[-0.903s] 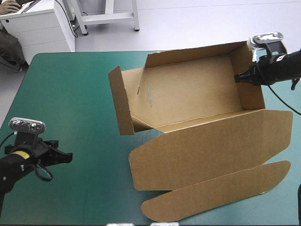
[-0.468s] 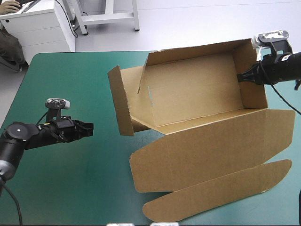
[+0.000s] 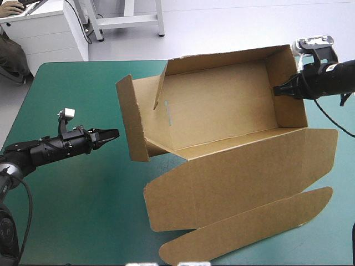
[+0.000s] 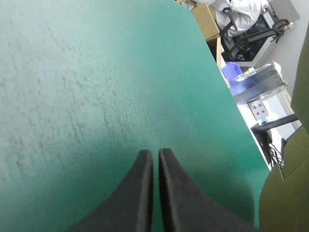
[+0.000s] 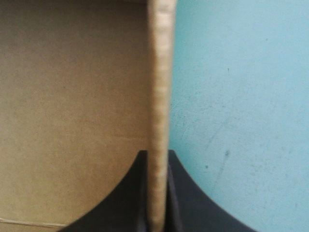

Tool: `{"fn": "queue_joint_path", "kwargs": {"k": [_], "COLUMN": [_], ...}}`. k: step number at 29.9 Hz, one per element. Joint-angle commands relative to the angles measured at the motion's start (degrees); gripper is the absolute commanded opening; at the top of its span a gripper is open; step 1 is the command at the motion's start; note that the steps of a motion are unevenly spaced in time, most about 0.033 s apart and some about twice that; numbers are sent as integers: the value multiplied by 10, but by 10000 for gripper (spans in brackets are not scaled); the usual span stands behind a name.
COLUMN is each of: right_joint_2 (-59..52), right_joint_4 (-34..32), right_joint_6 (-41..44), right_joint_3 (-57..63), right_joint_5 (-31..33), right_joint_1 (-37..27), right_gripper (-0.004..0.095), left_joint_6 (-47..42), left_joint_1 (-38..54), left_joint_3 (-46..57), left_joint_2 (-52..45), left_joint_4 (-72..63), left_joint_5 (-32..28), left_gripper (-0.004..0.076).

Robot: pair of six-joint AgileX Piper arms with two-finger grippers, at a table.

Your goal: Fold the box

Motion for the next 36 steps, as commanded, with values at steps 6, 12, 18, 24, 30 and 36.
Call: {"fn": "queue_joint_path", "kwargs": {"k": [6, 12, 18, 24, 30, 36], "right_joint_2": [-21, -21, -21, -21, -21, -21], "right_joint_4": [-32, -64, -115, -125, -175, -189], "right_joint_6": [44, 59, 76, 95, 122, 146], "right_joint_3": [-14, -14, -14, -14, -14, -14], "right_joint_5": [-21, -37, -39, -53, -69, -91], "right_joint_1": [52, 59, 61, 62, 97, 122], "right_gripper": [-14, -14, -14, -14, -13, -13], "left_joint_6": [17, 17, 26, 34, 25, 0], "left_joint_1": [-48, -97, -140, -192, -220, -220], "left_joint_3": [-14, -14, -16, -40, -98, -148], "left_joint_2": [-16, -17, -18, -26, -38, -48], "left_joint_4": [-60, -100, -151, -176, -179, -179], "left_joint_5": [78, 78, 78, 78, 78, 78], "left_gripper": [484, 589, 589, 589, 589, 589]}}
